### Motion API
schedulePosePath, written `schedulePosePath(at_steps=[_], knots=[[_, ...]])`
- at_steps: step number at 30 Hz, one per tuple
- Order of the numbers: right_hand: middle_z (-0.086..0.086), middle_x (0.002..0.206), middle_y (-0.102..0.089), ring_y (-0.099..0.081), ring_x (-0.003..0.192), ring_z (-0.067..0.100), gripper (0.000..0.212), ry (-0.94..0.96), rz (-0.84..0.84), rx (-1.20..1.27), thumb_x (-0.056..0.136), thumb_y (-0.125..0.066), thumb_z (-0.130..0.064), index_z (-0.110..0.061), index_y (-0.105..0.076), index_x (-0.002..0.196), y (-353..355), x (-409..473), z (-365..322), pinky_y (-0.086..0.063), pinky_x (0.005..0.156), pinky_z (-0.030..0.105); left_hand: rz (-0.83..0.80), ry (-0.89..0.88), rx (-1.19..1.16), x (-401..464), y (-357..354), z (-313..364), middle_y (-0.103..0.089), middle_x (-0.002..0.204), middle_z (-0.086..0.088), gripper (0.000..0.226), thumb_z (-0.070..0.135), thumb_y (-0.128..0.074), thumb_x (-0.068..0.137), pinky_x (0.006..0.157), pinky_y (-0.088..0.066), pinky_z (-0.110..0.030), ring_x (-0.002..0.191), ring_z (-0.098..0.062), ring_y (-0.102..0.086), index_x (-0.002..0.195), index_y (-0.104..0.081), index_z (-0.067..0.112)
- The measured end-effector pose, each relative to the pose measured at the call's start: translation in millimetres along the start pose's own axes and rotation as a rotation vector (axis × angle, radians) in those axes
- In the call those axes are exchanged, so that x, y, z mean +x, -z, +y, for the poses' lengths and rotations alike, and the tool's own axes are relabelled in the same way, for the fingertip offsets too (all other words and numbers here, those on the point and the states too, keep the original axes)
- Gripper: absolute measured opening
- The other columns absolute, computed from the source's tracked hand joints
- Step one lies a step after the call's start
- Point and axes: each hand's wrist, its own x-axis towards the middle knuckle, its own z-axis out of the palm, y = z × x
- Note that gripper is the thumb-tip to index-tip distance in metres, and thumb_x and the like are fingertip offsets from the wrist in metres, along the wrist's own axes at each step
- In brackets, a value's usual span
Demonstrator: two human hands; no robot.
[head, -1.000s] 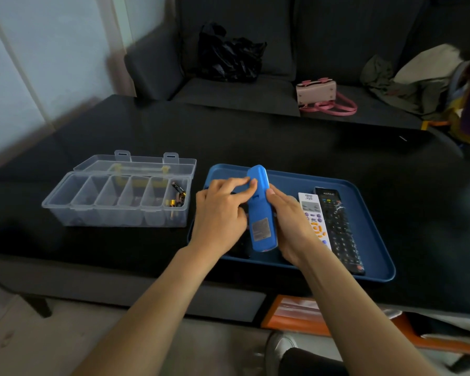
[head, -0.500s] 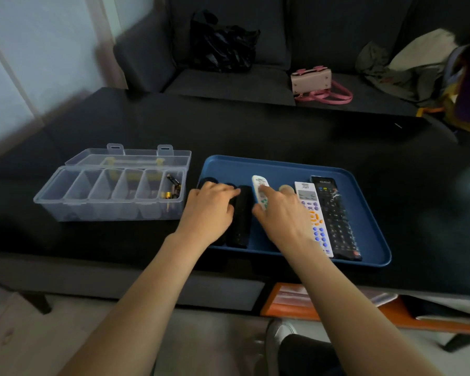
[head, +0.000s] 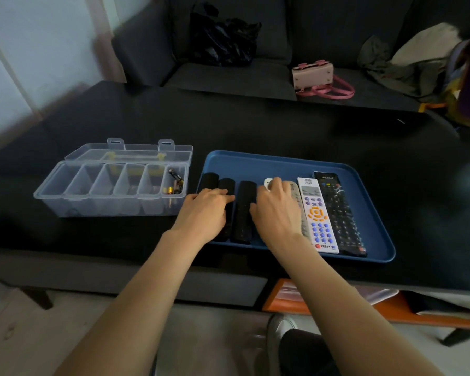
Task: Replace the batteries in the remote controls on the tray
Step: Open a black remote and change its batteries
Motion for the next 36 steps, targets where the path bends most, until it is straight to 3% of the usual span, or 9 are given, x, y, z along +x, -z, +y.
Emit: schedulePosePath(at_steps=[4,12,19,21,24,27,31,33,36], knots=[[0.016,0.122,-0.05,-0.051,0.113,0.031,0.031,0.043,-0.117,0.122,0.096,-0.049,-0.026,-0.006,-0.051,0.119,0,1,-13,-0.038,0.071,0.033,0.024,-0.008,0.004,-1,-1,-4,-0.032,0.15,0.002,0.048,0.01,-0.041,0.094,0.107,-0.028,-0.037,0.137,-0.017,-0.028,0.141,-0.038,0.023],[0.016,0.12,-0.057,-0.057,0.109,0.031,0.054,-0.082,-0.214,0.055,0.088,-0.058,-0.041,-0.005,-0.044,0.126,6,8,-25,-0.034,0.071,0.032,-0.015,0.027,-0.092,3,-7,-7,-0.036,0.147,-0.008,0.048,0.001,-0.043,0.092,0.108,-0.033,-0.042,0.135,-0.024,-0.03,0.139,-0.041,0.012],[0.012,0.098,-0.058,-0.059,0.096,0.032,0.027,-0.179,-0.204,0.342,0.093,-0.052,-0.028,-0.005,-0.054,0.107,9,9,-18,-0.039,0.07,0.032,0.111,0.049,-0.279,3,-3,-5,-0.045,0.139,-0.01,0.045,-0.001,-0.04,0.092,0.106,-0.036,-0.035,0.126,-0.024,-0.043,0.134,-0.047,0.011],[0.009,0.09,-0.056,-0.059,0.089,0.029,0.026,-0.239,-0.178,0.512,0.096,-0.05,-0.029,-0.005,-0.058,0.103,11,14,-9,-0.041,0.068,0.033,0.175,0.072,-0.419,3,4,-1,-0.049,0.137,-0.009,0.042,0.002,-0.04,0.094,0.103,-0.035,-0.028,0.124,-0.021,-0.046,0.133,-0.048,0.013],[0.011,0.081,-0.059,-0.06,0.073,0.023,0.022,-0.35,-0.228,1.071,0.099,-0.047,-0.02,-0.005,-0.062,0.092,23,17,3,-0.049,0.066,0.035,0.198,0.155,-0.748,8,10,2,-0.051,0.135,-0.007,0.041,0.007,-0.037,0.097,0.104,-0.037,-0.027,0.121,-0.016,-0.051,0.137,-0.042,0.014],[0.004,0.072,-0.054,-0.047,0.049,0.009,0.019,-0.483,-0.524,1.618,0.099,-0.044,-0.018,-0.006,-0.059,0.099,37,9,12,-0.041,0.045,0.019,0.173,0.259,-1.092,10,12,2,-0.044,0.141,-0.003,0.053,0.02,-0.047,0.096,0.11,-0.034,-0.038,0.127,-0.015,-0.046,0.145,-0.026,0.017],[0.004,0.068,-0.055,-0.038,0.036,0.003,0.036,-0.479,-0.883,1.921,0.086,-0.051,-0.022,0.0,-0.054,0.114,38,7,18,-0.029,0.031,0.01,0.212,0.27,-1.662,6,19,5,-0.046,0.138,-0.005,0.07,0.016,-0.062,0.087,0.107,-0.038,-0.037,0.125,-0.017,-0.048,0.145,-0.025,0.018],[0.014,0.076,-0.062,-0.045,0.038,0.005,0.043,-0.519,-0.853,2.011,0.08,-0.056,-0.026,0.001,-0.053,0.114,39,7,17,-0.034,0.032,0.009,0.307,0.257,-1.641,5,22,3,-0.057,0.124,-0.007,0.051,0.014,-0.067,0.082,0.098,-0.047,-0.034,0.116,-0.018,-0.056,0.129,-0.048,0.018],[0.026,0.102,-0.061,-0.061,0.053,0.019,0.045,-0.585,-0.607,2.135,0.088,-0.058,-0.038,0.003,-0.055,0.106,43,8,15,-0.046,0.037,0.016,0.488,0.35,-1.279,2,28,6,-0.065,0.099,0.0,0.029,0.029,-0.075,0.074,0.076,-0.052,-0.022,0.095,-0.011,-0.063,0.098,-0.061,0.018]])
